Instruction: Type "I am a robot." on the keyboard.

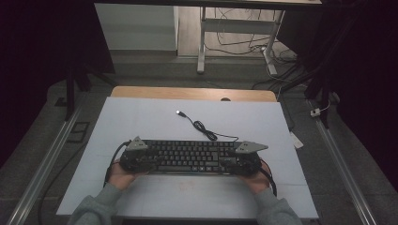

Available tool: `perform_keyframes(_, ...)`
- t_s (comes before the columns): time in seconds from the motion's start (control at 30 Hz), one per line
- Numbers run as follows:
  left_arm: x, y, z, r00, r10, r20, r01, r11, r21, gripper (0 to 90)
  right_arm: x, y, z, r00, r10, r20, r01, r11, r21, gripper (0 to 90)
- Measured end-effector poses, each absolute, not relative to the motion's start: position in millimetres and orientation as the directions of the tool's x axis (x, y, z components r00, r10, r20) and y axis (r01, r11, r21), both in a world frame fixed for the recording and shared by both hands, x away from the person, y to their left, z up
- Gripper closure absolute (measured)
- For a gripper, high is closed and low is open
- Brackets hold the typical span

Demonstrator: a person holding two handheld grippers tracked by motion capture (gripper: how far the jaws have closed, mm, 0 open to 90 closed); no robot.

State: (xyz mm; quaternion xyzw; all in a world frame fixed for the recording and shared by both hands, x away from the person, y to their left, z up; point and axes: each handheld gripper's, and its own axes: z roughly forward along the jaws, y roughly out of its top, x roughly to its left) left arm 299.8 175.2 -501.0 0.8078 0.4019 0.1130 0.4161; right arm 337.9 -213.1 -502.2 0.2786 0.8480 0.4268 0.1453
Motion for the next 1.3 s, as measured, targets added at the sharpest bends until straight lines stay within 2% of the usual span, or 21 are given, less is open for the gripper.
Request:
perform_keyframes(0.17,300.9,177.4,-501.6,0.638,0.755,-0.151,0.565,-0.327,0.758,46.5,338.3,-213.3,-502.4,-0.802,0.597,-0.009,0.348,0.48,0.806,46.2)
perform_keyframes(0.4,301.1,179.4,-501.1,0.631,0.761,-0.151,0.568,-0.321,0.758,43.7,337.9,-213.0,-502.3,-0.803,0.596,-0.01,0.347,0.482,0.805,46.2)
perform_keyframes(1.3,307.2,196.3,-500.6,0.574,0.809,-0.131,0.593,-0.3,0.747,40.6,338.1,-213.3,-502.1,-0.801,0.598,-0.014,0.347,0.484,0.803,46.2)
